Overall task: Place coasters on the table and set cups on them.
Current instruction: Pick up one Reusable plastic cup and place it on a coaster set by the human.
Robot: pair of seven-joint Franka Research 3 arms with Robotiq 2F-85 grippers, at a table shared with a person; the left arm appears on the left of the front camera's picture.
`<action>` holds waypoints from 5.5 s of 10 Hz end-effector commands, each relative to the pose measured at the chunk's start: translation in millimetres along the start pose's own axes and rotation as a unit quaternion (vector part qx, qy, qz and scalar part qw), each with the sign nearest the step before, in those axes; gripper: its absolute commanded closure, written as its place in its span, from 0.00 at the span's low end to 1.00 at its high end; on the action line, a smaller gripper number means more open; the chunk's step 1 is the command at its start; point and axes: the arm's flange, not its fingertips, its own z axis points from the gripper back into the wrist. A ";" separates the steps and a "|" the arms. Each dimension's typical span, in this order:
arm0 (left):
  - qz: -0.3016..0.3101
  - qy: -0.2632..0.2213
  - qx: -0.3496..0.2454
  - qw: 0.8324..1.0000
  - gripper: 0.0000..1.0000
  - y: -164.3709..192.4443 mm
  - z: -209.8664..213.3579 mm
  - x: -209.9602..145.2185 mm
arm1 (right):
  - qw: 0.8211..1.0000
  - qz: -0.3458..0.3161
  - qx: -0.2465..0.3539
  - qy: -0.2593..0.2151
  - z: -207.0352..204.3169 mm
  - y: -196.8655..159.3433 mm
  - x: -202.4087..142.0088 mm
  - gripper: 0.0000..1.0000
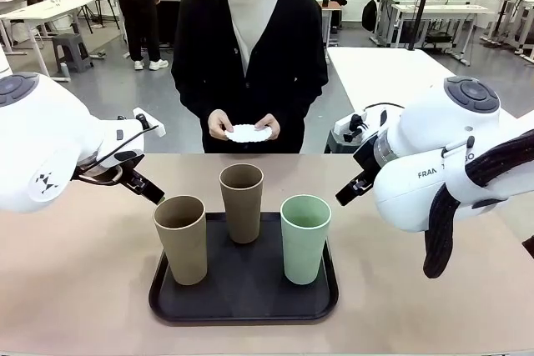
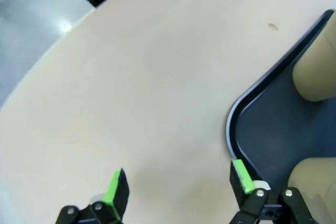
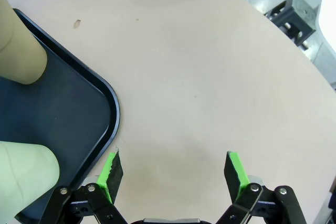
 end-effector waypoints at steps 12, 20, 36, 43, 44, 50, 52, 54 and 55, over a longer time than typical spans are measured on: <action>-0.062 0.121 0.028 0.990 0.00 -36.6 198.3 -29.5 | 0.989 0.028 -0.060 0.130 210.4 55.0 -33.3 0.00; 0.299 -0.074 -0.405 0.861 0.00 94.8 201.9 -88.1 | 0.867 -0.301 0.391 -0.064 225.5 -63.5 -152.0 0.00; 0.418 -0.008 -0.362 0.833 0.00 175.6 234.7 -200.5 | 0.813 -0.406 0.417 -0.023 221.2 -155.4 -255.0 0.00; 0.418 -0.008 -0.362 0.833 0.00 175.6 234.7 -200.5 | 0.813 -0.406 0.417 -0.023 221.2 -155.4 -255.0 0.00; 0.418 -0.008 -0.362 0.833 0.00 175.6 234.7 -200.5 | 0.813 -0.406 0.417 -0.023 221.2 -155.4 -255.0 0.00; 0.418 -0.008 -0.362 0.833 0.00 175.6 234.7 -200.5 | 0.813 -0.406 0.417 -0.023 221.2 -155.4 -255.0 0.00; 0.418 -0.008 -0.362 0.833 0.00 175.6 234.7 -200.5 | 0.813 -0.406 0.417 -0.023 221.2 -155.4 -255.0 0.00; 0.418 -0.008 -0.362 0.833 0.00 175.6 234.7 -200.5 | 0.813 -0.406 0.417 -0.023 221.2 -155.4 -255.0 0.00; 0.418 -0.008 -0.362 0.833 0.00 175.6 234.7 -200.5 | 0.813 -0.406 0.417 -0.023 221.2 -155.4 -255.0 0.00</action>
